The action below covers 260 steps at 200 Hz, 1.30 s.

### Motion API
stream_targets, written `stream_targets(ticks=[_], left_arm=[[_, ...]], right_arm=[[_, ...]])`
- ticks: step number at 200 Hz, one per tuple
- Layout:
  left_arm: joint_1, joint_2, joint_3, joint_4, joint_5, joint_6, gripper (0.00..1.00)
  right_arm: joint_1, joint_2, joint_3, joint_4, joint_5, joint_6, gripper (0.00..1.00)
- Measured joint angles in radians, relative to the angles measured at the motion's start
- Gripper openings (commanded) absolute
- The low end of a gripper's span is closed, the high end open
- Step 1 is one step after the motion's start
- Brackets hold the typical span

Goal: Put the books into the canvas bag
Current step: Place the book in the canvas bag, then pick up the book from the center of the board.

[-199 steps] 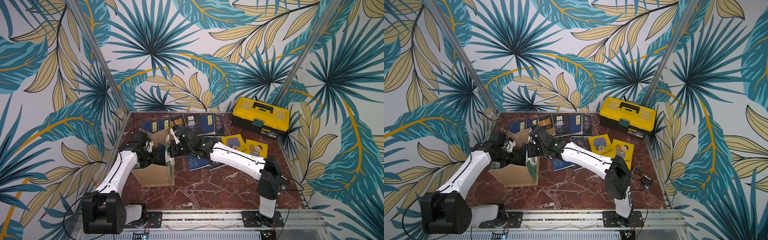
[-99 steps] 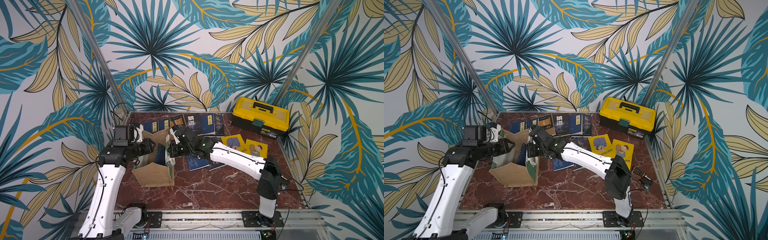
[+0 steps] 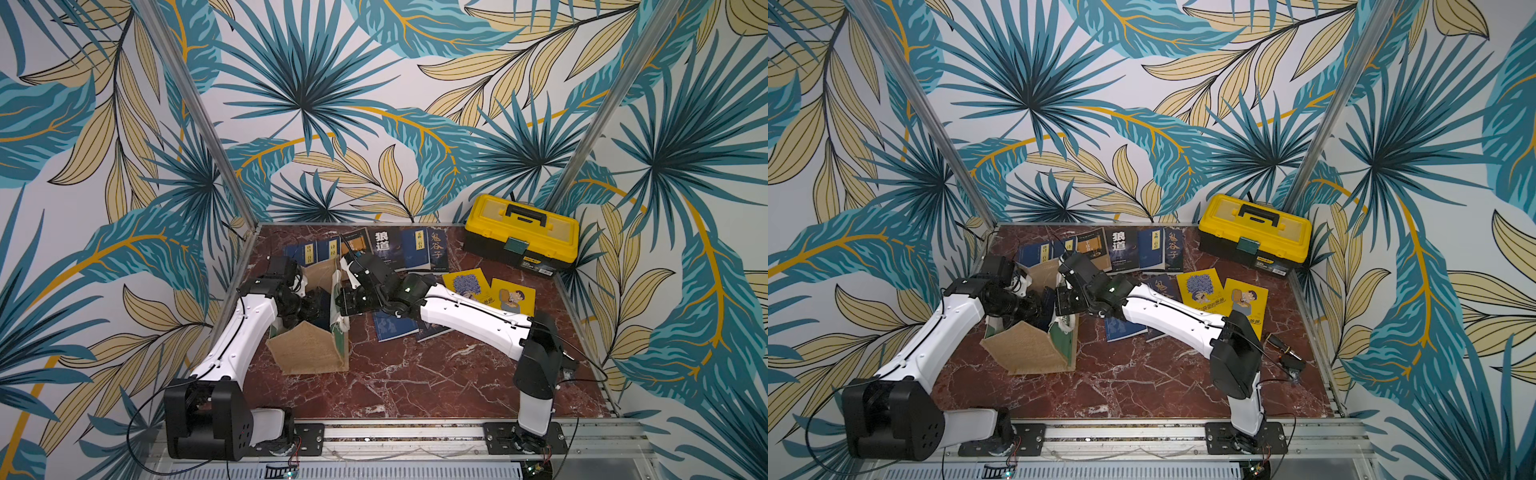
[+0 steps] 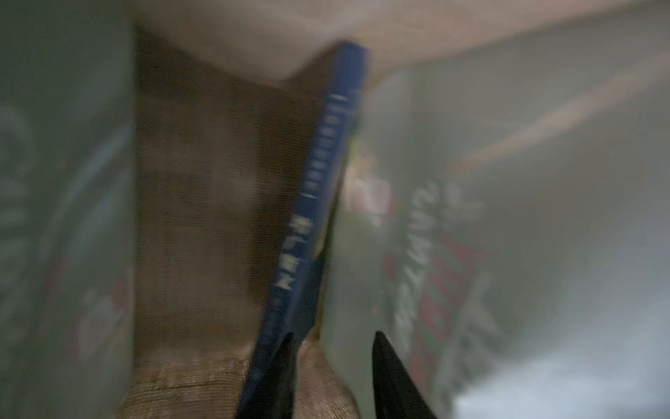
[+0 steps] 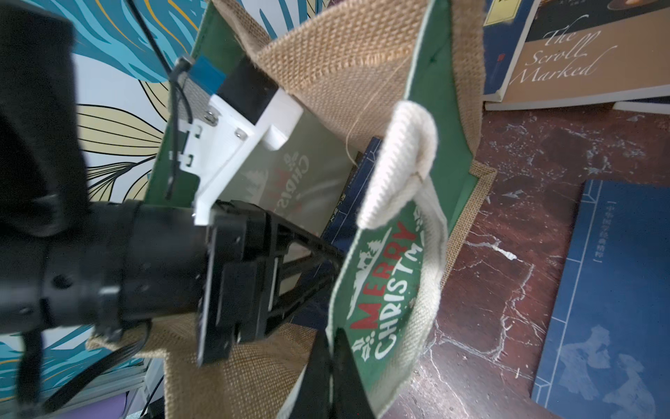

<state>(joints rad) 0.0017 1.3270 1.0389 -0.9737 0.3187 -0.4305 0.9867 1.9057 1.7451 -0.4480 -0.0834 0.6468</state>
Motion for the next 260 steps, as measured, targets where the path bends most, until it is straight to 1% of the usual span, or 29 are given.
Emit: stream_targets(ticks=[22,49,64,74,93,105,131,161,170,181,194,209,225,233,244,260], left_arm=[[0.039,0.020,-0.022,0.002,-0.067,-0.004,0.44],[0.052,0.011,-0.027,-0.001,-0.111,-0.004,0.45],[0.052,-0.014,-0.027,-0.004,-0.120,-0.003,0.47],[0.053,-0.036,-0.026,-0.009,-0.120,0.000,0.48],[0.053,-0.089,-0.010,-0.032,-0.105,0.011,0.49],[0.053,-0.126,0.020,-0.049,-0.086,0.016,0.50],[0.054,-0.220,0.109,-0.061,-0.052,0.014,0.50],[0.037,-0.305,0.224,-0.063,-0.022,-0.009,0.50],[0.015,-0.318,0.253,-0.063,-0.022,-0.021,0.50],[-0.039,-0.322,0.284,-0.063,-0.034,-0.041,0.50],[-0.132,-0.314,0.309,-0.063,-0.065,-0.072,0.50],[-0.266,-0.285,0.331,-0.064,-0.129,-0.104,0.50],[-0.426,-0.220,0.363,-0.062,-0.209,-0.134,0.50],[-0.491,-0.181,0.380,-0.063,-0.237,-0.145,0.50],[-0.554,-0.119,0.404,-0.063,-0.260,-0.163,0.50],[-0.609,-0.028,0.436,-0.061,-0.294,-0.181,0.51]], right_arm=[[0.000,0.000,0.000,0.001,0.000,0.000,0.00],[0.000,0.000,0.000,0.002,-0.001,0.000,0.01],[0.000,0.000,0.000,0.002,-0.001,0.000,0.08],[0.000,0.000,0.000,0.002,-0.003,-0.001,0.17],[0.000,-0.001,0.000,-0.003,-0.004,-0.012,0.30],[-0.002,-0.005,0.000,-0.009,-0.004,-0.016,0.37],[-0.011,-0.032,0.003,-0.037,-0.004,-0.031,0.44],[-0.038,-0.092,0.014,-0.074,-0.003,-0.055,0.48],[-0.050,-0.114,0.014,-0.085,-0.003,-0.062,0.48],[-0.071,-0.142,0.014,-0.103,0.001,-0.076,0.49],[-0.102,-0.179,0.004,-0.122,0.010,-0.089,0.49],[-0.150,-0.233,-0.049,-0.129,0.019,-0.101,0.49],[-0.217,-0.286,-0.131,-0.137,0.026,-0.105,0.49],[-0.254,-0.305,-0.178,-0.139,0.026,-0.105,0.49],[-0.303,-0.321,-0.239,-0.144,0.029,-0.104,0.49],[-0.357,-0.328,-0.325,-0.154,0.024,-0.102,0.50]])
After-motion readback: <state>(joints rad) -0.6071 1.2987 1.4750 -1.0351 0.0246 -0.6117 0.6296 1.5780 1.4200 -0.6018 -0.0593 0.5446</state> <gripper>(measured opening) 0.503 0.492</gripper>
